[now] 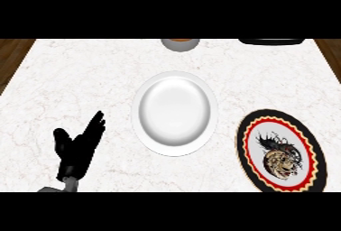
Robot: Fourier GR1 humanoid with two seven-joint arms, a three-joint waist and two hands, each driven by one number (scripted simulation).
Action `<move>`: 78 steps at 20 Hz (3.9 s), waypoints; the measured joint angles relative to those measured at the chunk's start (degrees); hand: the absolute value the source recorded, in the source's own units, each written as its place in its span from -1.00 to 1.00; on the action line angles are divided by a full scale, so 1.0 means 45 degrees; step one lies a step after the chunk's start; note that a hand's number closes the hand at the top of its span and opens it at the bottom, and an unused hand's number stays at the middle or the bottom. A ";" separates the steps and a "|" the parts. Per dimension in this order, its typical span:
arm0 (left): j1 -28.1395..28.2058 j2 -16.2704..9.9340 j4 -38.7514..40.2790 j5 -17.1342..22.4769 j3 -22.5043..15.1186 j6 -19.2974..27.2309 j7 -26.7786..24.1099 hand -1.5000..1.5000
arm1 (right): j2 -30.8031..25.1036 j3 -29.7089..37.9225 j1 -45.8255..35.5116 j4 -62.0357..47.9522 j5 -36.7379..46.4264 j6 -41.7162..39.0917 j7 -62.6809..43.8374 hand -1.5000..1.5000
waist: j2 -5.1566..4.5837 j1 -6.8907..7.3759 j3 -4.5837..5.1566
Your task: Pick the cupcake from the plate and place it in the plate
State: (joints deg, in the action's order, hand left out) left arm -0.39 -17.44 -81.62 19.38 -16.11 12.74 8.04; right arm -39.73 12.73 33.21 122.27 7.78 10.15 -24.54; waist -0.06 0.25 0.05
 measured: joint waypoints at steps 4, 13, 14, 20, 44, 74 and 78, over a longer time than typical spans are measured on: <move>-0.0119 0.0182 -0.0013 -0.0207 0.0062 0.0034 0.0255 0.00 | 0.0134 -0.1185 -0.1261 0.0303 0.1283 -0.0374 -0.2064 -1.00 | 0.0003 0.0033 -0.0008; -0.0073 0.0710 0.0004 -0.0725 0.0273 -0.0088 0.0272 0.00 | 0.1589 -0.3381 -0.3537 -0.0620 0.3688 -0.1313 -0.4548 -1.00 | 0.0034 0.0005 -0.0031; -0.0070 0.0728 0.0036 -0.0736 0.0328 -0.0139 0.0298 0.00 | 0.1884 -0.3741 -0.3585 -0.0578 0.3961 -0.1331 -0.4775 -1.00 | 0.0033 -0.0005 -0.0031; 0.0075 0.0867 -0.0106 -0.1012 0.0699 -0.0491 0.0538 0.00 | 0.3126 -0.4151 -0.4355 -0.1435 0.4632 -0.1731 -0.4688 -1.00 | 0.0036 -0.0037 -0.0027; 0.0169 0.1675 -0.0007 -0.1976 0.1864 -0.1517 0.0675 0.00 | 0.5181 -0.4237 -0.5885 -0.5540 0.7484 -0.2852 -0.3771 1.00 | 0.0035 -0.0052 -0.0032; -0.0392 0.2294 0.0260 -0.2569 0.1435 -0.2010 0.1199 0.00 | 0.8722 -1.4456 -1.1823 -0.5867 1.5012 0.1186 -0.8194 1.00 | 0.0167 0.1193 0.0004; -0.0388 0.2215 0.0233 -0.2527 0.1568 -0.1999 0.1208 0.00 | 0.8700 -1.4512 -1.2190 -0.5815 1.5754 0.1971 -0.8689 1.00 | 0.0146 0.0998 -0.0018</move>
State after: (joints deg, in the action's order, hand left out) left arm -2.14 -7.48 -80.57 8.00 -9.06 3.74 13.48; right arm -0.58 -52.57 -21.64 96.10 78.67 19.02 -63.64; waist 0.60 4.74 -0.03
